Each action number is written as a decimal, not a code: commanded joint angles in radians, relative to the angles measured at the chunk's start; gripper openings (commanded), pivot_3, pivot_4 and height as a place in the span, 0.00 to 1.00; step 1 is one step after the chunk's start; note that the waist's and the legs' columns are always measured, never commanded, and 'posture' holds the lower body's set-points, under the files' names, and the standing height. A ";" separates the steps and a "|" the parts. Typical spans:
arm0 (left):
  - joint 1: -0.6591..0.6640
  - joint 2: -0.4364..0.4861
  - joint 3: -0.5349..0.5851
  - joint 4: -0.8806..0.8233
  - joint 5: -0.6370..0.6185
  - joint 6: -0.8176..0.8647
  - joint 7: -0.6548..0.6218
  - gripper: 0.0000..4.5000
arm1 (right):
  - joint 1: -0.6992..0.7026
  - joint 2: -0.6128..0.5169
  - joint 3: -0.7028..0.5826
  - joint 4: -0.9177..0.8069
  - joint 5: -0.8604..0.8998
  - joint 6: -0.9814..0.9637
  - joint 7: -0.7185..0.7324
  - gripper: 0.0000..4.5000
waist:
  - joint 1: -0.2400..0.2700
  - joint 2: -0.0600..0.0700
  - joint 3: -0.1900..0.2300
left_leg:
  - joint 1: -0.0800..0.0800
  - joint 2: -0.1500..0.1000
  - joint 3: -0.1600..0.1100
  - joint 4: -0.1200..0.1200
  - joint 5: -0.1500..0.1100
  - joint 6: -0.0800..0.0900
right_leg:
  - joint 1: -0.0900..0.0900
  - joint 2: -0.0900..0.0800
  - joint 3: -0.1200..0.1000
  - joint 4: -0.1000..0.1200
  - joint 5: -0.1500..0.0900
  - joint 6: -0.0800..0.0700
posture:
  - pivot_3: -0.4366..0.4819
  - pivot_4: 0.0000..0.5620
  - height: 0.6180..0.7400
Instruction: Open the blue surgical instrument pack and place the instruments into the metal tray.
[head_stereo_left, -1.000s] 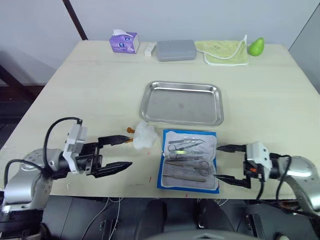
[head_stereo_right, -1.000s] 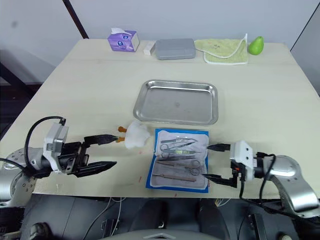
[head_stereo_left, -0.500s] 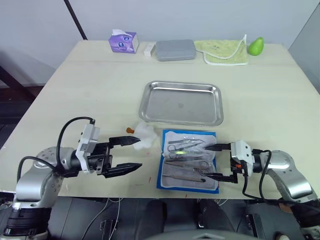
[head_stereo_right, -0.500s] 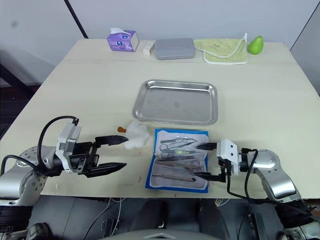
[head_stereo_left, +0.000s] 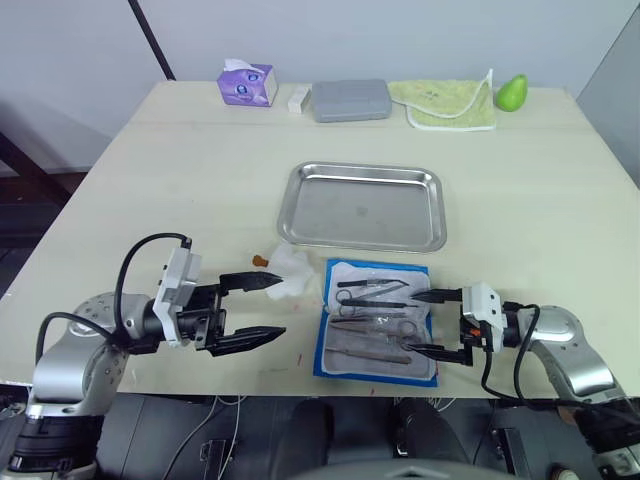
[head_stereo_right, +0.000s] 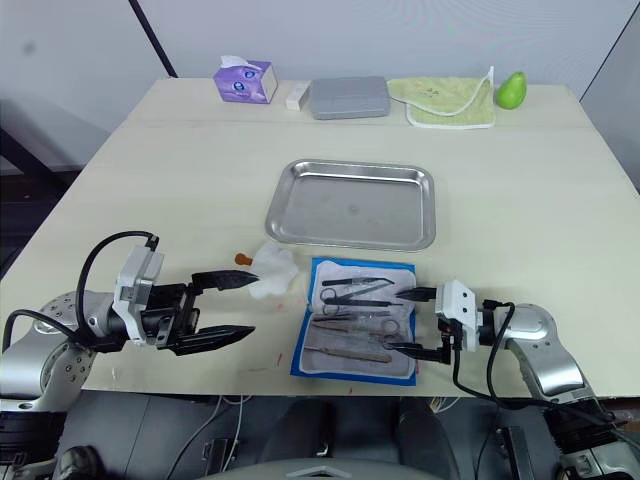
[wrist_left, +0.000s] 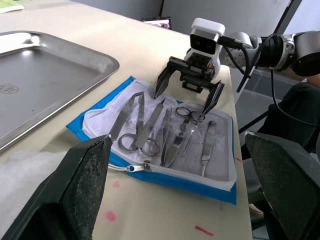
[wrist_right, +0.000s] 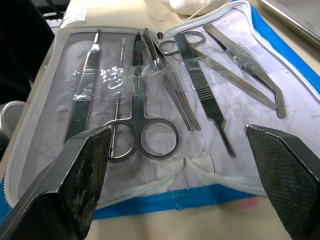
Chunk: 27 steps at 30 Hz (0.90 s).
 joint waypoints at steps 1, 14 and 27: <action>-0.020 -0.008 -0.014 0.004 0.002 -0.023 -0.012 1.00 | 0.009 0.023 0.014 0.076 -0.027 -0.058 0.001 0.99 | 0.000 0.000 0.000 | 0.000 0.000 0.000 0.000 0.000 0.000 | 0.000 0.000 0.000 0.000 0.000 0.000 | 0.48 0.27 1.00; -0.102 -0.022 -0.100 0.031 0.057 -0.004 0.046 1.00 | -0.020 0.060 0.051 0.302 -0.065 -0.195 0.044 0.99 | -0.003 -0.018 -0.012 | 0.020 0.001 0.000 -0.009 0.000 0.000 | 0.018 0.001 0.000 -0.005 -0.002 -0.003 | 0.48 0.27 1.00; -0.485 -0.089 -0.439 0.107 0.322 0.101 0.191 0.61 | -0.042 0.056 0.054 0.282 -0.055 -0.161 0.044 1.00 | -0.007 -0.019 -0.015 | 0.030 0.000 0.000 -0.014 0.000 0.000 | 0.029 0.001 0.000 -0.010 -0.002 -0.003 | 0.48 0.27 1.00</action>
